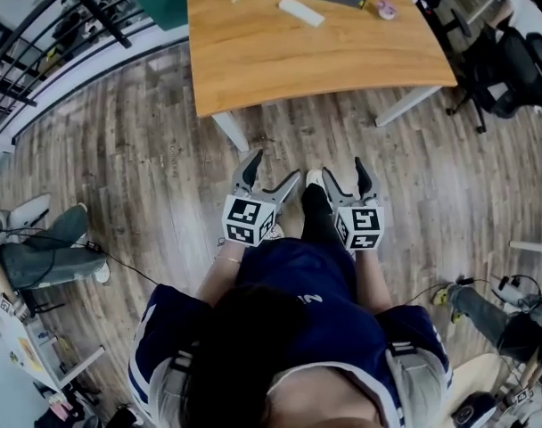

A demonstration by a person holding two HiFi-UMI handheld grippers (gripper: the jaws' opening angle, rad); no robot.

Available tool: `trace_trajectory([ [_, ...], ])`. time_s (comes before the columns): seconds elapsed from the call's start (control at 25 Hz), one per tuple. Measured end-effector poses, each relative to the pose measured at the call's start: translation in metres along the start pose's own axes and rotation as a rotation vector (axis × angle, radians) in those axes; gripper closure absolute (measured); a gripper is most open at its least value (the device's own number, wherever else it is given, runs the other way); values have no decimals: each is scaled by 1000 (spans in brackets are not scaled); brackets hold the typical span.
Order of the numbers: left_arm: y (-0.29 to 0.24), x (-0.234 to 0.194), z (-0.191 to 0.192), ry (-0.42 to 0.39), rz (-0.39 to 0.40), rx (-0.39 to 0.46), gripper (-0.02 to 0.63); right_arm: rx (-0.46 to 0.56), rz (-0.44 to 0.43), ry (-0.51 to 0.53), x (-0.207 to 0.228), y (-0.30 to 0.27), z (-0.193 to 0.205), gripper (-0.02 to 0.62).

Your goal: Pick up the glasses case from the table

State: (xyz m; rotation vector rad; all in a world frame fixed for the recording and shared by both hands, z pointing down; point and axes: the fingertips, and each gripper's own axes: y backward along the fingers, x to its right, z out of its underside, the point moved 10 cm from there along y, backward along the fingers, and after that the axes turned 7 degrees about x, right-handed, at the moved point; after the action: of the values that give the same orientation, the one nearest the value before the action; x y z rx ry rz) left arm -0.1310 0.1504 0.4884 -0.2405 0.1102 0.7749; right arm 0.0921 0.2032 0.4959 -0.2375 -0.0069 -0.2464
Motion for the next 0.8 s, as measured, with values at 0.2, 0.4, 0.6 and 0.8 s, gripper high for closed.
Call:
trace_trajectory([
  [0.2,-40,-12,-9,-6,-47,6,210,5,-67,12,32,-53,-12,264],
  [0.4,-97,-30,-29,3,-137,10,210,12,-167,52,78,-124,-40,264],
  [0.6,-150,-44,-47,22,-222,35,210,17,-238,61,122,-179,-58,265],
  [0.8,-192,-49,-57,36,-297,48,211,3,-300,76,159,-218,-68,265],
])
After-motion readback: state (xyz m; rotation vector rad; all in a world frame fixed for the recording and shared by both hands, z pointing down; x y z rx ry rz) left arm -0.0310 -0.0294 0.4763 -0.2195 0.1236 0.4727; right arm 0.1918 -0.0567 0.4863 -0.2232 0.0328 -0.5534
